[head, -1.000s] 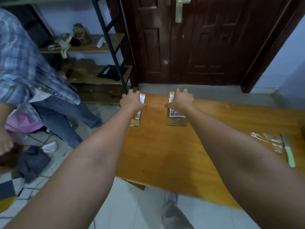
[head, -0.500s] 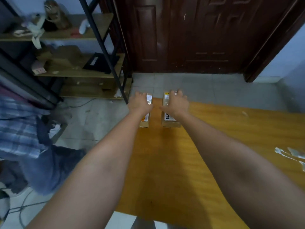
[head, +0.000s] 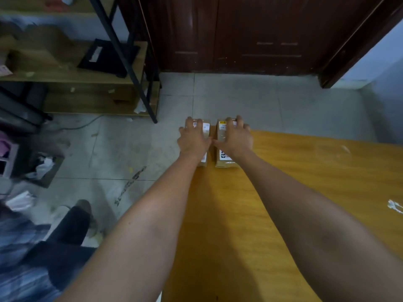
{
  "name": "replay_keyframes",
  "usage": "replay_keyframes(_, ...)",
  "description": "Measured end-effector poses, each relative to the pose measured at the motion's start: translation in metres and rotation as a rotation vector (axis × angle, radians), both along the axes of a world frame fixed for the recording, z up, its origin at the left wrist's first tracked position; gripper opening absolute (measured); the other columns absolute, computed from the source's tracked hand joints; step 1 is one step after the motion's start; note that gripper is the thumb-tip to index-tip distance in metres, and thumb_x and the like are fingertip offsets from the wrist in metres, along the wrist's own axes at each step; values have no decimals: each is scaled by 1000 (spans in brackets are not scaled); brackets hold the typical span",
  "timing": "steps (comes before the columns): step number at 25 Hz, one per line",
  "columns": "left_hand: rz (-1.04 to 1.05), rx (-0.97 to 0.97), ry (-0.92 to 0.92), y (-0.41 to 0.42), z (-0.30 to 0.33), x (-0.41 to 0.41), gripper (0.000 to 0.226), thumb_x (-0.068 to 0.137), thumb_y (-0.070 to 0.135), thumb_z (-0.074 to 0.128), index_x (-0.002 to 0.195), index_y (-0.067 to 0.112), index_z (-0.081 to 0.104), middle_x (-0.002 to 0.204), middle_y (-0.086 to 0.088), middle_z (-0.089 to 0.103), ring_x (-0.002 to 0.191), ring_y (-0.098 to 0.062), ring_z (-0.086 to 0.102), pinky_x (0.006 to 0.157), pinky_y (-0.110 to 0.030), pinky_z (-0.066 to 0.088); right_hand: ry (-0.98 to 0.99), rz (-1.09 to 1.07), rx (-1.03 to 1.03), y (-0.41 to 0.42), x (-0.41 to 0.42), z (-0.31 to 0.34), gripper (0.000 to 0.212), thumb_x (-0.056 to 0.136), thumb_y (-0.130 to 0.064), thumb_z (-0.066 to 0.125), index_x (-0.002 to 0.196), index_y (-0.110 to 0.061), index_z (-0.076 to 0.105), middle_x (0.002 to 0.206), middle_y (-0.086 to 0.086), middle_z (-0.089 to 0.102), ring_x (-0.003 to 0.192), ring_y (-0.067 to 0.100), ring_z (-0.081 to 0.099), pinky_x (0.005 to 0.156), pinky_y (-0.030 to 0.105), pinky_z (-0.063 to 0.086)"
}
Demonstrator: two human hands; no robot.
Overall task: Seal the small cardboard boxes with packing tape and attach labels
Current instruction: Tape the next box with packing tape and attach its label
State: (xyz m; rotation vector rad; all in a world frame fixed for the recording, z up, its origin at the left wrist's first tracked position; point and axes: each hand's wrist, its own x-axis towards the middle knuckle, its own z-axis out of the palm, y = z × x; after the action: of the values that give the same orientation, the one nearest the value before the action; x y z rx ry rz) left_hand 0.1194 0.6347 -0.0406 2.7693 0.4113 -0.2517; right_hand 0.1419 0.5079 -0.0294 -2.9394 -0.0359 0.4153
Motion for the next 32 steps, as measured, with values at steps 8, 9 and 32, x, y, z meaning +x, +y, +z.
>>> replay_keyframes(8, -32, 71, -49, 0, -7, -4, 50, 99, 41, 45, 146, 28, 35, 157, -3, 19, 124, -31, 39, 73, -35, 46, -8, 20, 72, -4, -4, -14, 73, 88, -63, 38, 150, -27, 23, 161, 3, 6, 144, 33, 18, 92, 47, 48)
replay_keyframes(9, -22, 64, -42, -1, -6, -5, 50, 99, 40, 45, 146, 29, 35, 158, -2, 18, 124, -30, 39, 72, -35, 45, -2, 24, 90, -3, -4, -14, 70, 90, -59, 37, 150, -27, 24, 161, 3, 6, 144, 33, 18, 93, 47, 47)
replay_keyframes(32, -89, 263, -71, -88, 132, -34, 37, 97, 27, 42, 128, 8, 51, 127, -15, 55, 118, -33, 49, 92, -40, 41, -161, 144, 60, -124, -38, 111, 52, 89, -41, 53, 132, -13, 46, 128, 12, 53, 118, 31, 49, 86, 41, 46)
